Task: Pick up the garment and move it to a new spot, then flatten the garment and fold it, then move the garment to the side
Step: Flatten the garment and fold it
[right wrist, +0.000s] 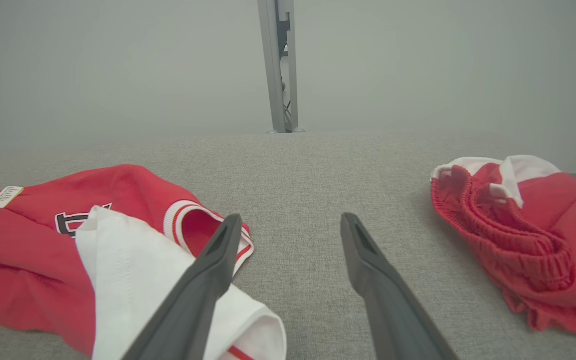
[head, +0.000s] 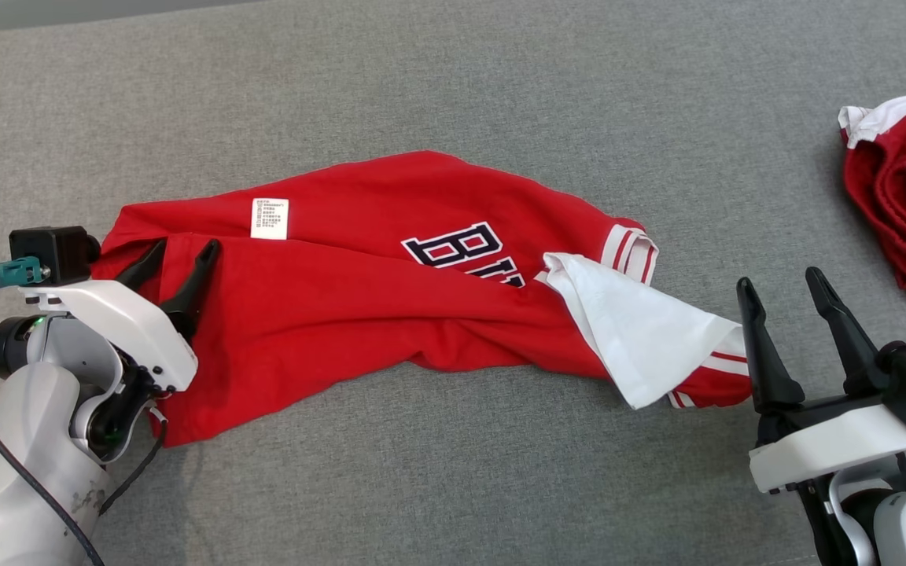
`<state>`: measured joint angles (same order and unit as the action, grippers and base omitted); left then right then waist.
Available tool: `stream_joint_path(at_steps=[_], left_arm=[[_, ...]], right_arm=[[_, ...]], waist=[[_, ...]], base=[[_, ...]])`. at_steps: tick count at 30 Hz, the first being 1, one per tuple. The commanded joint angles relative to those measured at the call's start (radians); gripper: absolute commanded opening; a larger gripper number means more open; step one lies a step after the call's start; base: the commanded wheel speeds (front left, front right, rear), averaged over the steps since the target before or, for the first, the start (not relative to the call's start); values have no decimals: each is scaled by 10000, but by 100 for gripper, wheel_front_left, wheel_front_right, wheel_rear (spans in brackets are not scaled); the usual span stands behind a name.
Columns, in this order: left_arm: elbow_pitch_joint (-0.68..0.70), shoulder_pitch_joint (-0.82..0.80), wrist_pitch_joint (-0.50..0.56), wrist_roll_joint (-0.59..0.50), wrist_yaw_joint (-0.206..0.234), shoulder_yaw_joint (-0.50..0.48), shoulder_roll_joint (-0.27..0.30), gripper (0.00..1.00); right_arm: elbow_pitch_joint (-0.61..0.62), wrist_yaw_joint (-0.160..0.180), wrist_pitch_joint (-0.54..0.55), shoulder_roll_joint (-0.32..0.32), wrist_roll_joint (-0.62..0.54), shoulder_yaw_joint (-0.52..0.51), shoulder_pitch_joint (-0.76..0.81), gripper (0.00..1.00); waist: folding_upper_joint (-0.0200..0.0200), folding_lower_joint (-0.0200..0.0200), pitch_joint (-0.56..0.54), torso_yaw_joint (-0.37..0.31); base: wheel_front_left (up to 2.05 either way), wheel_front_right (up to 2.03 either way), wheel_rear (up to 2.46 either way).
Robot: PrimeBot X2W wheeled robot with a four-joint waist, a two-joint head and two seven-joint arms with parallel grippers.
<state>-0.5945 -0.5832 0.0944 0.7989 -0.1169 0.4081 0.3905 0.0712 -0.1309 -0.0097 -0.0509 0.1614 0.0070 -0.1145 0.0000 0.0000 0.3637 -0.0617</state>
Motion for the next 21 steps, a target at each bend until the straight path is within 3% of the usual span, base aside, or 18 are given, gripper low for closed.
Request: stream_joint_path(at_steps=[1, 2, 3, 4, 10, 21], left_arm=[[49, -126, -87, -79, -36, 52, 56, 70], [95, -116, -136, -137, -49, 99, 99, 32], [151, -95, -186, -179, -44, 140, 135, 7], [213, -66, -245, -262, -33, 176, 176, 0], [977, 286, -485, -590, 238, 354, 330, 0], [2857, 1220, -354, -729, 896, 455, 572, 0]], right_arm=[[-47, 5, -57, -16, 74, -12, -157, 100], [-54, 5, -62, -18, 76, -9, -167, 100], [-69, 5, -69, -16, 95, 1, -169, 100], [-81, 6, -66, -17, 112, 10, -169, 100], [-139, 5, 76, -63, -110, 267, -147, 100], [-280, 6, 685, -666, -541, 2249, 537, 100]], waist=[[0, 0, -9, 30], [0, 0, -14, 45], [0, 0, -29, 58], [0, 0, -41, 69], [0, 0, -136, 191], [0, 0, -166, 449]], base=[[0, 0, 0], [0, 0, 0], [0, 0, 0], [0, 0, 0], [0, 0, 0], [0, 0, 0]])
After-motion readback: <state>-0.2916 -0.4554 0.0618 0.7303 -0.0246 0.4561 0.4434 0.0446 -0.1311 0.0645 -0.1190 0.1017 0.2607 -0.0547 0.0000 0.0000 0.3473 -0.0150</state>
